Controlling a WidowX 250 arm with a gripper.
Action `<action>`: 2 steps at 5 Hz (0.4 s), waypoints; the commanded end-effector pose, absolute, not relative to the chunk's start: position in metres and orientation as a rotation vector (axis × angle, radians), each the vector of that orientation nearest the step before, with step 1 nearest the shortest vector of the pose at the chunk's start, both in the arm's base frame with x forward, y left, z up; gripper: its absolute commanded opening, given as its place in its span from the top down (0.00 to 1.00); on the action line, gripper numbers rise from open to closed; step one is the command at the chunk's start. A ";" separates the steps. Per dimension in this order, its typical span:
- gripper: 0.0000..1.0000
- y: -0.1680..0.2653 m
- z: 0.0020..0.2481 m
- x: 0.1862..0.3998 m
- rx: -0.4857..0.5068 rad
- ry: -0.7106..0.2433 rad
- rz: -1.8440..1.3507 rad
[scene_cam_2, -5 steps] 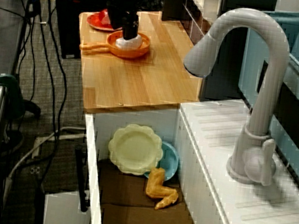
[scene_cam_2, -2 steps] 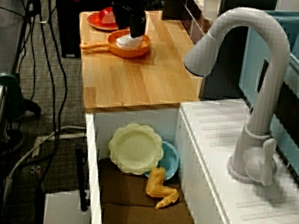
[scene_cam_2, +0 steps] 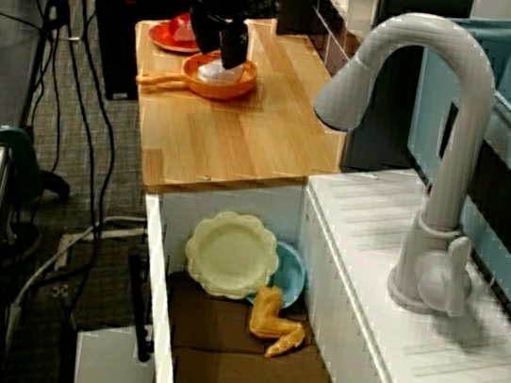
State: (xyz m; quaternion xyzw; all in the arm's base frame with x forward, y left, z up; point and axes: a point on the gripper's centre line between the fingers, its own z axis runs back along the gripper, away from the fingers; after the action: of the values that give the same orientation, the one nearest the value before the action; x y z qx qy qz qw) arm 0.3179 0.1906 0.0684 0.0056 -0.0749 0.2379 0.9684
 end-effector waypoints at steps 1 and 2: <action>0.00 0.198 0.073 0.316 0.038 -0.184 0.493; 0.00 0.199 0.071 0.316 0.033 -0.179 0.497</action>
State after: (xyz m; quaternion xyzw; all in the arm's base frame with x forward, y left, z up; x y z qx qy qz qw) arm 0.3183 0.1931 0.0557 0.0085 -0.0665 0.2461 0.9669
